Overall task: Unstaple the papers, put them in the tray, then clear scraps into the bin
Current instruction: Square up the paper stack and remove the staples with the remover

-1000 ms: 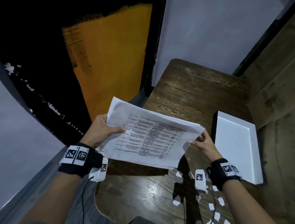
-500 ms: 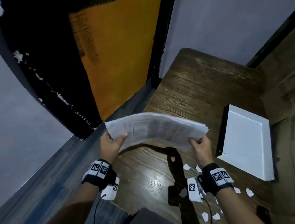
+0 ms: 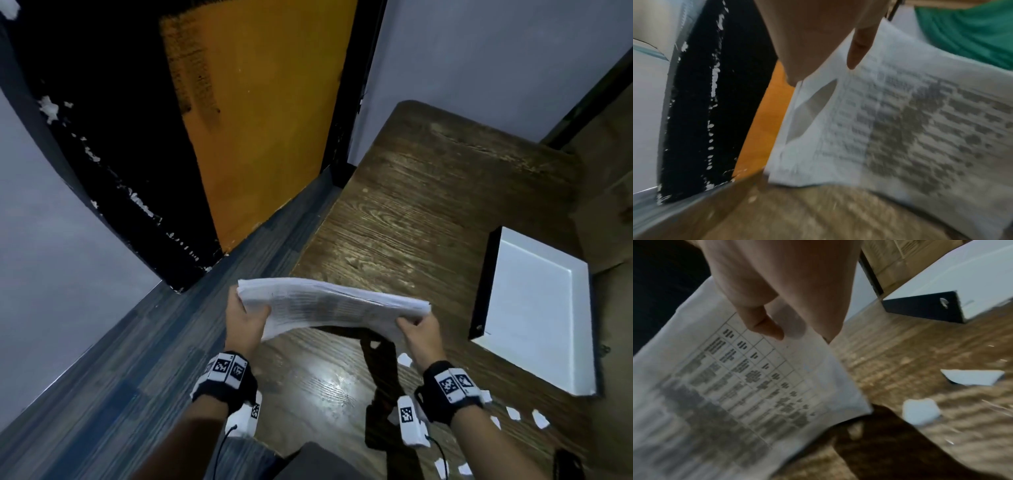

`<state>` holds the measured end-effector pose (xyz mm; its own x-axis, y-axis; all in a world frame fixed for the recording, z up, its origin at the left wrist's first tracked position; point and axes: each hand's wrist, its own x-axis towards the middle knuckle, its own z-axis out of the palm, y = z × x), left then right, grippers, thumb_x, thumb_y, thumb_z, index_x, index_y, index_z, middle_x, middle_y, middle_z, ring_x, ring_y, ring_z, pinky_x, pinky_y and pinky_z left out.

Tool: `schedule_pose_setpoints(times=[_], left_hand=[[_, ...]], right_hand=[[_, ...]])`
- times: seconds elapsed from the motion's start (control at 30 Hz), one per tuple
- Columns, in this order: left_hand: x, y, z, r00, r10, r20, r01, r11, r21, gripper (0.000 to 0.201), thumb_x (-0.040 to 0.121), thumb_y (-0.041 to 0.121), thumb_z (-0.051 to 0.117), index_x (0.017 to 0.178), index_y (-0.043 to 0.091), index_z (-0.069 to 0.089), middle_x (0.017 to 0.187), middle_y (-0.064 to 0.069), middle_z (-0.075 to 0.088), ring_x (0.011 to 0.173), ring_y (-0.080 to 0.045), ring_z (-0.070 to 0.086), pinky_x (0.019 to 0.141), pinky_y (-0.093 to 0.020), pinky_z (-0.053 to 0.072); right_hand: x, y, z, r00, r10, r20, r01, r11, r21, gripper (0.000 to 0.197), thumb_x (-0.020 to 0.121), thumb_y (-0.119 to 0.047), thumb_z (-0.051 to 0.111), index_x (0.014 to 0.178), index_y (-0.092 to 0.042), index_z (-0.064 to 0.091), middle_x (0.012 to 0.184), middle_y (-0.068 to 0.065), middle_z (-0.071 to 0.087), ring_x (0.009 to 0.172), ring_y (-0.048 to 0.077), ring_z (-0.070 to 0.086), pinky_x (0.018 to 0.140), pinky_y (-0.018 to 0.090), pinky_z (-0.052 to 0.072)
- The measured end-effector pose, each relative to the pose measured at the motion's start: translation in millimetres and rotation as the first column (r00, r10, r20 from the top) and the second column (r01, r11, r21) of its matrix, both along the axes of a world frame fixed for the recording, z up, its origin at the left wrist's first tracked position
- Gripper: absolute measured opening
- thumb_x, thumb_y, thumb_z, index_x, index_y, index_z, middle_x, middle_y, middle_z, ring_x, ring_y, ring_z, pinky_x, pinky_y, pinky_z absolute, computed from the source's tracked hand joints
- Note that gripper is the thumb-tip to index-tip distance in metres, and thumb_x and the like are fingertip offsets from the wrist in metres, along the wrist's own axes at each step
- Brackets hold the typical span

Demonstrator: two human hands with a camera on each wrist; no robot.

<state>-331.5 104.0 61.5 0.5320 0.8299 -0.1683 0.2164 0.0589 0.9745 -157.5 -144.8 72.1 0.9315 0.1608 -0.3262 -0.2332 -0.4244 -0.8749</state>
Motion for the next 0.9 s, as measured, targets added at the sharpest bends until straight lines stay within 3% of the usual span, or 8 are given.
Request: schedule_pose_setpoints(times=[0.07,0.17,0.23,0.33,0.47,0.63,0.8,0.9], left_hand=[[1.9,-7.2,-4.7,0.996,-0.042,-0.076,0.039,0.999,-0.037,0.058,0.073,0.009,0.064,0.128,0.003,0.046,0.116,-0.01,0.059,0.105,-0.024,0.058,0.089,-0.038,0.047],[12.7,-10.7,2.4,0.995,-0.036,-0.09,0.038,0.999,0.025,0.049,0.081,-0.006,0.059,0.128,0.002,0.048,0.112,-0.006,0.057,0.103,-0.018,0.055,0.095,-0.04,0.047],[20.5,-6.1,19.4,0.998,-0.04,-0.056,0.046,0.993,0.113,0.039,0.081,-0.007,0.058,0.117,0.008,0.055,0.099,0.0,0.063,0.088,-0.006,0.06,0.084,-0.037,0.052],[35.2,7.6,64.1,0.992,-0.127,-0.027,0.13,0.957,0.261,0.019,0.076,0.005,0.064,0.088,0.018,0.057,0.075,0.0,0.064,0.069,-0.012,0.062,0.066,-0.037,0.051],[58.0,15.5,140.1,0.93,-0.328,-0.165,0.352,0.667,0.657,0.019,0.069,0.01,0.064,0.081,0.022,0.055,0.075,0.004,0.057,0.075,-0.023,0.058,0.063,-0.033,0.041],[91.5,1.1,192.4,0.849,-0.372,-0.375,0.488,0.28,0.827,0.024,0.068,0.007,0.058,0.091,0.015,0.057,0.082,-0.003,0.064,0.078,-0.027,0.059,0.059,-0.032,0.035],[101.9,-22.1,204.6,0.824,-0.365,-0.433,0.513,0.157,0.844,0.027,0.074,0.015,0.059,0.101,0.019,0.059,0.083,-0.002,0.067,0.079,-0.025,0.063,0.06,-0.027,0.032],[89.9,-10.0,197.5,0.806,-0.336,-0.488,0.573,0.237,0.784,0.04,0.078,0.025,0.058,0.117,0.031,0.053,0.093,0.002,0.069,0.087,-0.022,0.065,0.061,-0.028,0.036]], right_hand=[[-6.8,1.5,-17.3,0.996,0.052,-0.078,-0.054,0.998,-0.029,0.016,0.081,0.003,0.062,0.089,-0.011,0.065,0.085,0.009,0.069,0.077,0.02,0.064,0.071,0.032,0.053],[-11.3,3.9,-25.4,0.992,0.084,-0.09,-0.087,0.996,-0.034,0.018,0.083,0.004,0.058,0.076,-0.011,0.064,0.071,0.003,0.064,0.063,0.011,0.058,0.058,0.027,0.048],[-6.9,-0.5,-23.3,0.987,0.11,-0.115,-0.115,0.993,-0.04,0.022,0.082,0.006,0.059,0.065,-0.007,0.056,0.058,0.006,0.052,0.05,0.018,0.047,0.054,0.033,0.04],[10.6,-15.1,-5.1,0.989,0.07,-0.13,-0.062,0.996,0.068,0.016,0.079,0.01,0.064,0.083,-0.005,0.062,0.076,0.009,0.065,0.07,0.025,0.061,0.071,0.04,0.047],[33.2,-15.2,49.0,0.986,0.051,0.161,-0.055,0.998,0.02,0.056,0.075,0.009,0.07,0.122,-0.014,0.051,0.118,0.003,0.059,0.117,0.023,0.055,0.102,0.039,0.043],[22.7,27.6,116.0,0.824,0.473,0.313,-0.505,0.863,0.026,0.077,0.072,-0.004,0.077,0.135,-0.029,0.04,0.14,-0.01,0.044,0.13,0.003,0.038,0.109,0.025,0.028],[2.7,49.5,121.4,0.888,0.256,0.382,-0.372,0.888,0.269,0.052,0.081,0.013,0.056,0.102,-0.034,0.061,0.102,-0.011,0.066,0.099,0.006,0.063,0.091,0.038,0.053],[-2.0,42.8,116.8,0.89,0.232,0.392,-0.347,0.903,0.252,0.046,0.085,0.009,0.055,0.094,-0.036,0.064,0.095,-0.011,0.068,0.092,0.003,0.065,0.084,0.031,0.055]])
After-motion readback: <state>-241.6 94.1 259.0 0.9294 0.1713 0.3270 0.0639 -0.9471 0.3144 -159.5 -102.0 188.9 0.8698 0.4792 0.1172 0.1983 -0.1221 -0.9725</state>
